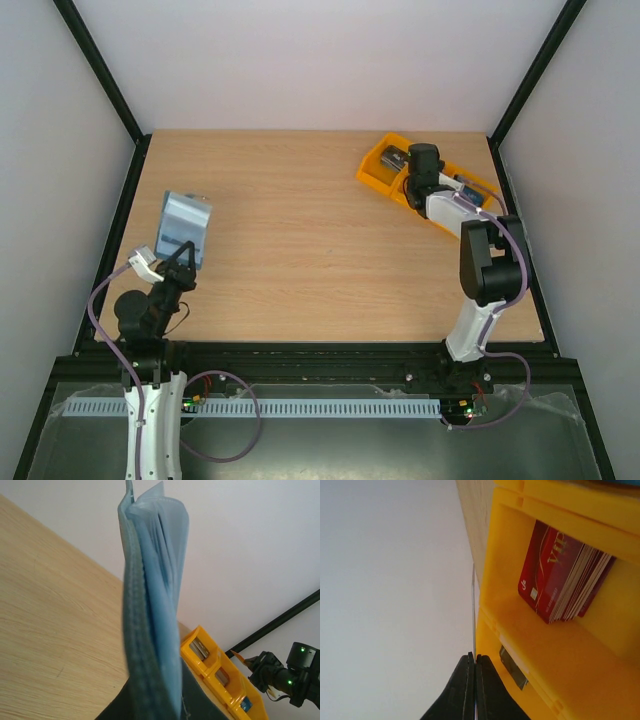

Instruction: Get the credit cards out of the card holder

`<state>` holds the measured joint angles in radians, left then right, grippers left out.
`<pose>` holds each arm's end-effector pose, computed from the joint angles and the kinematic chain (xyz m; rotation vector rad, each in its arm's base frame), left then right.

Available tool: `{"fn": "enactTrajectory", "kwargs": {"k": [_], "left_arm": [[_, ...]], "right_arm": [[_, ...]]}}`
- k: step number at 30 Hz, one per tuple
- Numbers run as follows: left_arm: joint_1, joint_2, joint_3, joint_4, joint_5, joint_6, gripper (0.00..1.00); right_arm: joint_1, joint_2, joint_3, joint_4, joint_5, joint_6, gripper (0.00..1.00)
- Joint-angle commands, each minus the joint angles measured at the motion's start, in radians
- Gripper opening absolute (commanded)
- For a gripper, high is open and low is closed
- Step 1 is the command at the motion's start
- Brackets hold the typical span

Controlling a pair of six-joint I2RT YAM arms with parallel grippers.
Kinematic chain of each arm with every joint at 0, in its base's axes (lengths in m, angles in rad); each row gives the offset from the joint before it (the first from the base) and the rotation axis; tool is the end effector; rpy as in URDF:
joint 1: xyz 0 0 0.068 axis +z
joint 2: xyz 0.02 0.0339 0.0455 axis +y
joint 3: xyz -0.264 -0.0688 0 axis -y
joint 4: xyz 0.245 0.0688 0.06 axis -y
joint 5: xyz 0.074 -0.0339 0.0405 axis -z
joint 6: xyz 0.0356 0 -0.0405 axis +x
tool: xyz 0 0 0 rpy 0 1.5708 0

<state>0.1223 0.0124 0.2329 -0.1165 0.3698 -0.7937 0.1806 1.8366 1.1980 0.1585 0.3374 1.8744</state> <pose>0.0895 -0.0020 0.2400 -0.3828 1.4786 -0.8108 0.4126 0.0634 0.2207 1.7538 1.2545 0.9251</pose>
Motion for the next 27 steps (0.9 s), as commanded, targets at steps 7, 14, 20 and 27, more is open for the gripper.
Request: {"fn": "enactTrajectory", "kwargs": {"k": [7, 14, 20, 27], "left_arm": [[0.006, -0.02, -0.017, 0.017, 0.006, -0.007, 0.02], [0.008, -0.02, -0.026, 0.024, 0.013, -0.016, 0.02], [0.009, -0.02, -0.03, 0.028, 0.013, -0.018, 0.02], [0.01, -0.02, -0.035, 0.032, 0.013, -0.021, 0.02]], "right_arm": [[-0.044, 0.049, -0.03, -0.046, 0.071, 0.13, 0.02], [-0.063, 0.102, -0.043, 0.02, 0.04, 0.151, 0.02], [-0.063, 0.152, 0.001, 0.013, 0.038, 0.15, 0.02], [-0.067, 0.183, 0.047, 0.007, 0.038, 0.144, 0.08]]}}
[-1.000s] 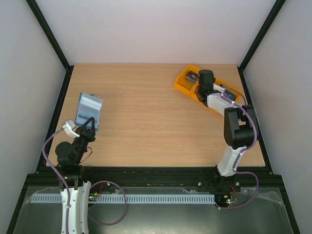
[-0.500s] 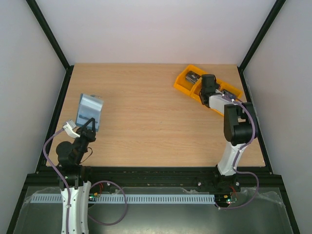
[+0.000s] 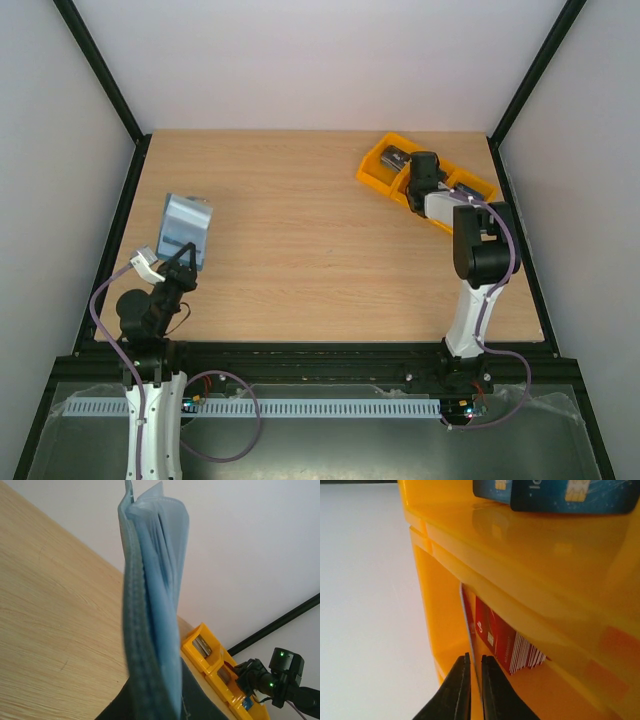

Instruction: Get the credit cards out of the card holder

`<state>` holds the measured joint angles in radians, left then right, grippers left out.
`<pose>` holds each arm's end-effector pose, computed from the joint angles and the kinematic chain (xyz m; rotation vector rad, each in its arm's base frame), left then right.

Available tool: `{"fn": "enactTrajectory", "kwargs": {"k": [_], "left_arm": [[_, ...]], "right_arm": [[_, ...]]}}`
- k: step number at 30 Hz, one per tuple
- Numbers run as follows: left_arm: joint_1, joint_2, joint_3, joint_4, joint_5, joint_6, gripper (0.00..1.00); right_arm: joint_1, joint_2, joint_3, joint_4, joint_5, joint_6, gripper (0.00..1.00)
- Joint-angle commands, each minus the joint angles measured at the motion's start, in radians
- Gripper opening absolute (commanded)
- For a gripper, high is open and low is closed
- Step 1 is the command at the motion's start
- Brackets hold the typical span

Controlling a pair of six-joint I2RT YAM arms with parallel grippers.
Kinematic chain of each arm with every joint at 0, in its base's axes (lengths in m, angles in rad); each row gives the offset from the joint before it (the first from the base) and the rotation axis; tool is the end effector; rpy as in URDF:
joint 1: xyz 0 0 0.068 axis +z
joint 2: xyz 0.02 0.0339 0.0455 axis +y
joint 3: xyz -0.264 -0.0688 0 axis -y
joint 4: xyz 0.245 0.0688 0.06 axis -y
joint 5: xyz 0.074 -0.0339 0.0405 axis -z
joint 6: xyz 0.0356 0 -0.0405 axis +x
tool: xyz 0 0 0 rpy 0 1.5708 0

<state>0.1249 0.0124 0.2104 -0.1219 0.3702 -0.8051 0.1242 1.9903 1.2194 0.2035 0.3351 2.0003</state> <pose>0.0922 -0.0014 0.2319 -0.4084 1.5014 -0.8182 0.4339 0.0424 0.1691 1.9207 1.1519 0.8848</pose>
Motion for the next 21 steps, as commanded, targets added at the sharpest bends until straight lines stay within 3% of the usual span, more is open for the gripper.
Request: {"fn": "enactTrajectory", "kwargs": {"k": [1, 5, 9, 21], "left_arm": [[0.007, -0.02, -0.012, 0.038, 0.013, -0.009, 0.02], [0.008, -0.02, -0.013, 0.039, 0.016, -0.016, 0.02], [0.007, -0.02, -0.013, 0.039, 0.019, -0.016, 0.02], [0.007, -0.02, -0.014, 0.041, 0.022, -0.014, 0.02]], "right_arm": [[-0.011, 0.03, 0.026, -0.033, 0.037, 0.018, 0.14], [-0.014, 0.016, 0.024, -0.032, 0.035, 0.011, 0.41], [-0.02, -0.002, 0.027, -0.01, 0.026, -0.005, 0.56], [-0.055, 0.023, 0.066, 0.061, -0.019, -0.02, 0.69]]}}
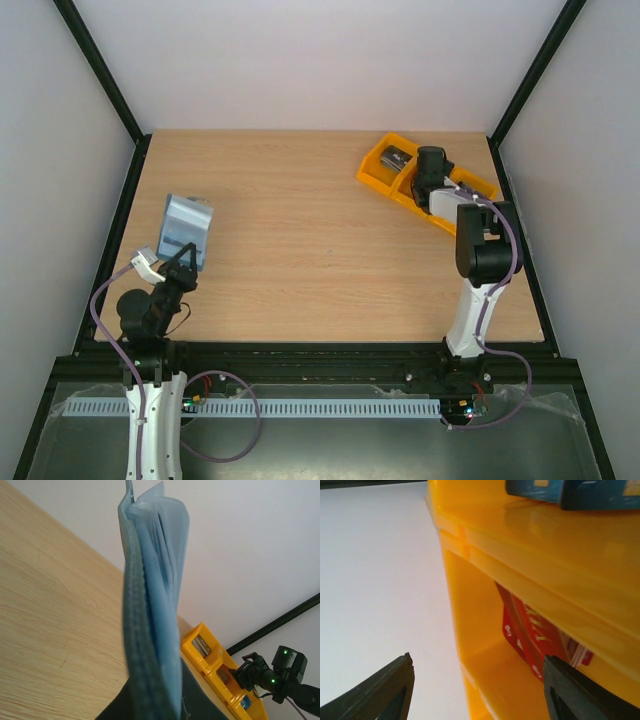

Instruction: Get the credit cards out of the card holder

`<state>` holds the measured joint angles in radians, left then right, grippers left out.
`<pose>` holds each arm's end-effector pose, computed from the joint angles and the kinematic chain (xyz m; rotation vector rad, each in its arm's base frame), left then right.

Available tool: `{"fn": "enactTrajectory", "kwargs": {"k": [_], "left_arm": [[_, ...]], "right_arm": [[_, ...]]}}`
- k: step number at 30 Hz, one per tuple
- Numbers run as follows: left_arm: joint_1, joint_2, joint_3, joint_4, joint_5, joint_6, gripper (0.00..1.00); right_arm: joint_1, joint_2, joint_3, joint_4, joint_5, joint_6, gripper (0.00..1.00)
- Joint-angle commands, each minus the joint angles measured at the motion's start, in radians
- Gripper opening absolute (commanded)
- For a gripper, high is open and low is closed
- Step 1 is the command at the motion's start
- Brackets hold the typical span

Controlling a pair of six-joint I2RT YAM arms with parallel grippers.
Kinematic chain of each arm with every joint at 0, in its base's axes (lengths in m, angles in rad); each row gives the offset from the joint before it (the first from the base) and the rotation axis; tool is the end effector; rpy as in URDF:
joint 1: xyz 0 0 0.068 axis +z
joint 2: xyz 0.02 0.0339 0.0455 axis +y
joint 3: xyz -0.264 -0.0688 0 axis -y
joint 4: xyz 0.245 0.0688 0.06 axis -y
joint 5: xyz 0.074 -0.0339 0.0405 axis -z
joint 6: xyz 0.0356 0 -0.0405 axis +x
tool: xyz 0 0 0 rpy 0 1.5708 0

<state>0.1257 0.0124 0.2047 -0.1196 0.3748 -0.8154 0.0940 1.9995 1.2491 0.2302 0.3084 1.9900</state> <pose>0.0928 -0.0014 0.2303 -0.4154 1.5047 -0.8290 0.4426 0.0309 0.1768 1.9016 1.1217 0.9280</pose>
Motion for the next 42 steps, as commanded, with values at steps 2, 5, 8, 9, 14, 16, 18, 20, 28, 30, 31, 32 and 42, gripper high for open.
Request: {"fn": "enactTrajectory", "kwargs": {"k": [2, 5, 8, 9, 14, 16, 18, 20, 28, 30, 31, 32, 42], "left_arm": [[0.006, -0.02, -0.009, 0.04, 0.019, -0.004, 0.02], [0.006, -0.02, -0.01, 0.043, 0.017, -0.004, 0.02], [0.006, -0.02, -0.011, 0.044, 0.019, -0.004, 0.02], [0.006, -0.02, -0.011, 0.046, 0.019, -0.005, 0.02], [0.006, -0.02, -0.015, 0.049, 0.023, -0.008, 0.02], [0.007, -0.021, -0.016, 0.05, 0.025, -0.01, 0.02], [0.008, -0.021, -0.018, 0.048, 0.026, -0.012, 0.02], [0.008, -0.021, -0.016, 0.048, 0.028, -0.012, 0.02], [0.005, -0.022, -0.018, 0.05, 0.038, -0.016, 0.02], [0.005, -0.022, -0.018, 0.049, 0.041, -0.018, 0.02], [0.005, -0.022, -0.018, 0.049, 0.043, -0.019, 0.02], [0.005, -0.022, -0.018, 0.049, 0.044, -0.02, 0.02], [0.008, -0.022, -0.019, 0.047, 0.042, -0.019, 0.02]], "right_arm": [[-0.031, 0.032, 0.065, 0.021, 0.005, -0.01, 0.71], [-0.042, 0.06, 0.101, 0.01, -0.028, 0.0, 0.72], [-0.043, 0.06, 0.119, 0.011, -0.034, 0.001, 0.73], [-0.042, 0.055, 0.124, 0.012, -0.035, -0.004, 0.73], [-0.042, -0.013, 0.133, 0.028, -0.077, -0.165, 0.73], [-0.045, -0.039, 0.173, 0.035, -0.148, -0.392, 0.72], [-0.046, -0.072, 0.197, -0.01, -0.226, -0.595, 0.71], [-0.046, -0.13, 0.152, -0.028, -0.303, -0.751, 0.64], [-0.045, -0.145, 0.197, -0.438, -0.35, -1.247, 0.42], [-0.045, -0.103, 0.269, -0.584, -0.323, -1.316, 0.29], [-0.045, -0.084, 0.295, -0.625, -0.32, -1.342, 0.24], [-0.045, -0.07, 0.313, -0.656, -0.32, -1.362, 0.2], [-0.041, 0.076, 0.44, -0.797, -0.407, -1.424, 0.02]]}}
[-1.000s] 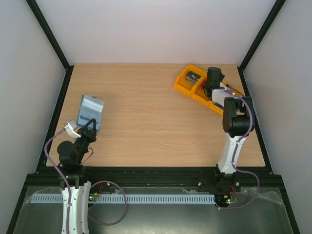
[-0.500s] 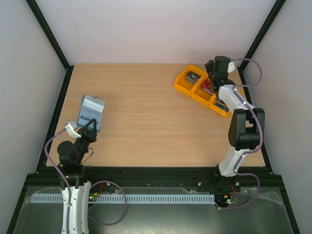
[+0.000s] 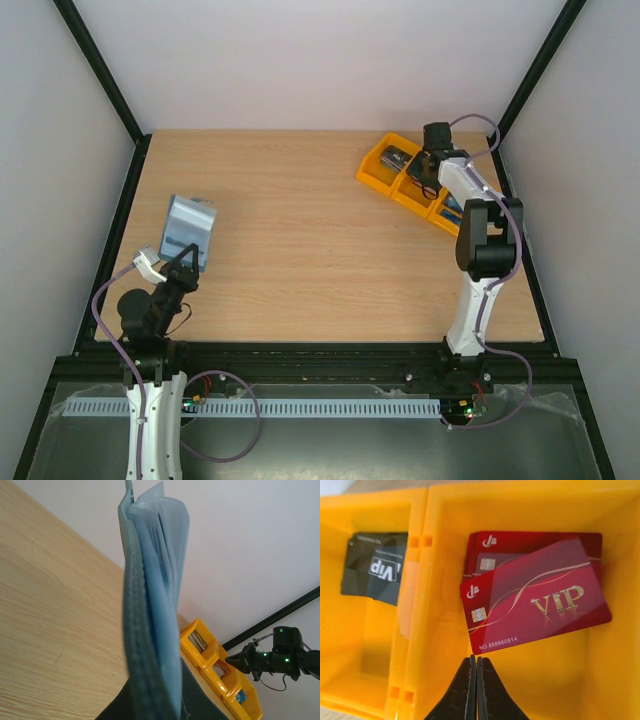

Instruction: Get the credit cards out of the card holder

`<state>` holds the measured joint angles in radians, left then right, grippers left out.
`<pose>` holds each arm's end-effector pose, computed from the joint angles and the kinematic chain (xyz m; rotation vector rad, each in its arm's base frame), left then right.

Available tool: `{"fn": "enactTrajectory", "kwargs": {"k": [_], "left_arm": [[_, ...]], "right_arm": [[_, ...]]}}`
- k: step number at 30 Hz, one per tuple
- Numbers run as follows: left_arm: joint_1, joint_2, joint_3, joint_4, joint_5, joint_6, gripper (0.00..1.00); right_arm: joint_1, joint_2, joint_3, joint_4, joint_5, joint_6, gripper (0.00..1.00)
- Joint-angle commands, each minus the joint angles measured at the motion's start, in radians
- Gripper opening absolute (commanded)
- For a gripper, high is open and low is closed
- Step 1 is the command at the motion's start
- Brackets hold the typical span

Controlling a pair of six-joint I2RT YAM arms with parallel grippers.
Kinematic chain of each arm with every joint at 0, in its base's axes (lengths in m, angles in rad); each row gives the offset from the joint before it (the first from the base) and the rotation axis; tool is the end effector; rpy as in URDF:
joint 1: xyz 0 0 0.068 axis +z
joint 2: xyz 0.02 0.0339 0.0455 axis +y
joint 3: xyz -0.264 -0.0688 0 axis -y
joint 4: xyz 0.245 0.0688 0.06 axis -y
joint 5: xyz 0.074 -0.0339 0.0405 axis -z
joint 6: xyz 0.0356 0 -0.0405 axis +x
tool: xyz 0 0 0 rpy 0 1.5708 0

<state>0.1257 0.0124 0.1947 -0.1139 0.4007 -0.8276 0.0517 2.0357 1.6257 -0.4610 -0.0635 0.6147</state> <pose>0.0936 -0.0022 0.2275 -0.4075 1.5164 -0.8574 0.4568 0.0259 0.2231 0.6600 2.3857 0.3697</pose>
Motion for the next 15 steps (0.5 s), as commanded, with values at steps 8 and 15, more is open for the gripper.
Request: {"fn": "enactTrajectory", "kwargs": {"k": [8, 15], "left_arm": [[0.009, -0.022, -0.013, 0.043, 0.015, -0.01, 0.02], [0.01, -0.022, -0.013, 0.043, 0.014, -0.008, 0.02]], "right_arm": [[0.005, 0.057, 0.067, -0.116, -0.003, -0.055, 0.02], [0.005, 0.126, 0.129, -0.142, -0.014, -0.055, 0.02]]}}
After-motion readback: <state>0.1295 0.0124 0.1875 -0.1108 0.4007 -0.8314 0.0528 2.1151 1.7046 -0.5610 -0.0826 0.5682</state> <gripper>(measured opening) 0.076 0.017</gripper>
